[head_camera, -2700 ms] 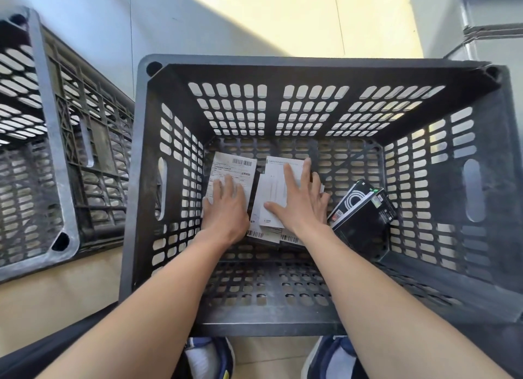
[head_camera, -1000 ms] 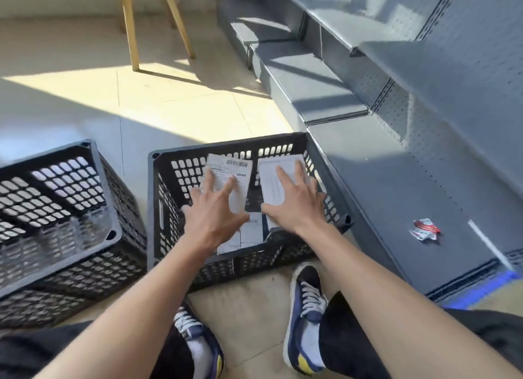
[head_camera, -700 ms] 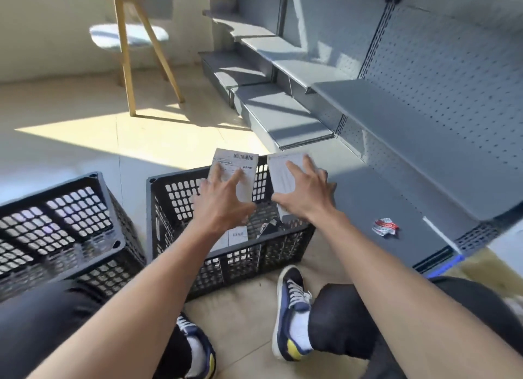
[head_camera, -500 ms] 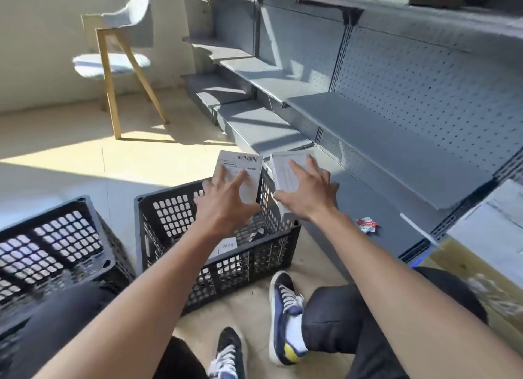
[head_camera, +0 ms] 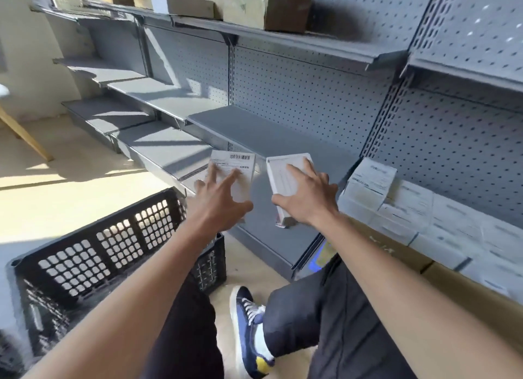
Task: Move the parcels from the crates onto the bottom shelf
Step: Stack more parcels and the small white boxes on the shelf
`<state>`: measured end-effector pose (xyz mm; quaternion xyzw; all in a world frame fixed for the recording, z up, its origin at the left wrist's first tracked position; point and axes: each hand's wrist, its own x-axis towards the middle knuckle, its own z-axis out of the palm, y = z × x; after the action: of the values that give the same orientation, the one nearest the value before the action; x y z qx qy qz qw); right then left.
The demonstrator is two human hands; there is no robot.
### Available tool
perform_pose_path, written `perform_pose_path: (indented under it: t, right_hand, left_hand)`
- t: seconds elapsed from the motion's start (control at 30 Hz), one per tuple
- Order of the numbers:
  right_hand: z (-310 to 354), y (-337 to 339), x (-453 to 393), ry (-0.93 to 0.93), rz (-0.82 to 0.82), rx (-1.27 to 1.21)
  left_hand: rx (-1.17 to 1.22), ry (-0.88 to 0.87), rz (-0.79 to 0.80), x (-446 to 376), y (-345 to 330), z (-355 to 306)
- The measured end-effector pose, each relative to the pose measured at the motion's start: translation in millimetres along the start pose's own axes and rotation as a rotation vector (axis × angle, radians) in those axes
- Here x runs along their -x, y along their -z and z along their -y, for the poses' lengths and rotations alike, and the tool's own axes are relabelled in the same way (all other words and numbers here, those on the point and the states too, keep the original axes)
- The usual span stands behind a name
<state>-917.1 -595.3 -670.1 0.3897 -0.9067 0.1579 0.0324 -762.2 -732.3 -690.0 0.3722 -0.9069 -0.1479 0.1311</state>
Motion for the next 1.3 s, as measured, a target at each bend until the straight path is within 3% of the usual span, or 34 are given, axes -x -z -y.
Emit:
perform_pose_path:
  t: [0.67,0.97,1.3]
  right_hand:
    - [-239.8,77.0,30.8,-0.367,-0.070,-0.005]
    - [-275.5,80.0,16.4,-0.421,-0.093,-0.034]
    - [-291.7,68.9,8.0,-0.453,-0.065,-0.071]
  left_hand:
    - [0.016,-0.321,0.141,-50.5,-84.1,-250.3]
    - [-0.002,-0.396,0.156,-72.9,-99.1,-306.2]
    - [-0.026,-0.355,0.208,-93.0,-108.8,-314.8]
